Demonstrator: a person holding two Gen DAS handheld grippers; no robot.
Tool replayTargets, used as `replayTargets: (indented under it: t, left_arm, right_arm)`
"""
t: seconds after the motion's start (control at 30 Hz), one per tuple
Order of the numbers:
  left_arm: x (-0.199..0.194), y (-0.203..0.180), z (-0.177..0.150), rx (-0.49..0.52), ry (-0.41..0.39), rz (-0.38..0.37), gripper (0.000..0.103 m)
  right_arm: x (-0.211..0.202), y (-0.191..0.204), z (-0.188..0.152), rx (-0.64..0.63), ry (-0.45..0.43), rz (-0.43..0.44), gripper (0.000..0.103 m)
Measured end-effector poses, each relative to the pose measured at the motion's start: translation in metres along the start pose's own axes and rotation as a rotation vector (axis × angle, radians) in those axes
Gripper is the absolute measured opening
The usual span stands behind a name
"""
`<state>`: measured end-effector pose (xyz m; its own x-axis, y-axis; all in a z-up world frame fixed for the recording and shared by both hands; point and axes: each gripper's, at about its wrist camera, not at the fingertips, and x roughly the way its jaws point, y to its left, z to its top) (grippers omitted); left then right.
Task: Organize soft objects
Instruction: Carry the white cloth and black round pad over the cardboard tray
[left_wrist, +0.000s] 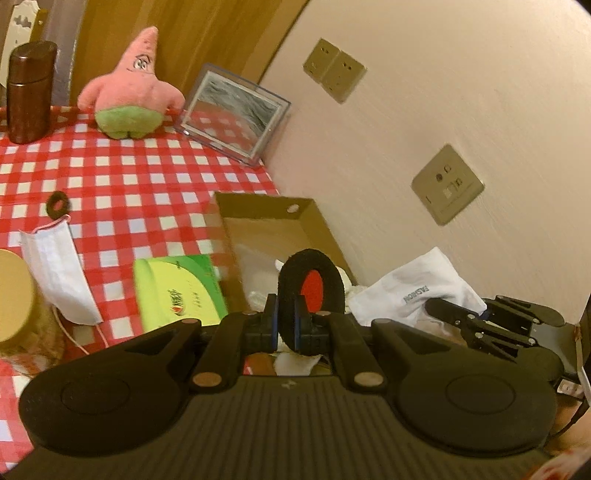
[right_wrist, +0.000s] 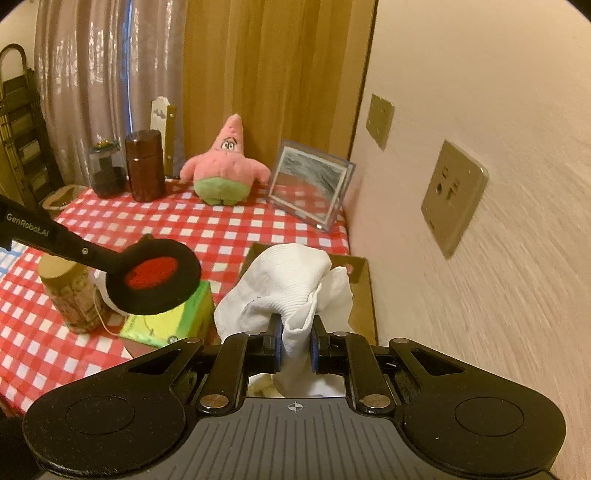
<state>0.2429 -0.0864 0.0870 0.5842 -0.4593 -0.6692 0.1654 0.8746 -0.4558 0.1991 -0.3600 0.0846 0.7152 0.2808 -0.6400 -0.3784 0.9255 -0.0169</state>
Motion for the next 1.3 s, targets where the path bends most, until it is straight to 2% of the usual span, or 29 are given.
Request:
replayTargets:
  t: [0.6,0.97,1.3]
  left_arm:
    - [0.063,-0.026,-0.015,0.092,0.083,0.025,0.006]
    - [0.111,-0.039,-0.028,0.204,0.156,0.066,0.006]
    - [0.159,-0.048,-0.036,0.356,0.223,0.111,0.006]
  right_arm:
    - [0.031,-0.015,-0.031,-0.044,0.074,-0.021,0.014]
    - [0.064,-0.022,-0.053,-0.064,0.147,-0.02,0.014]
    - [0.106,-0.025,-0.071,-0.073,0.22,-0.009,0.014]
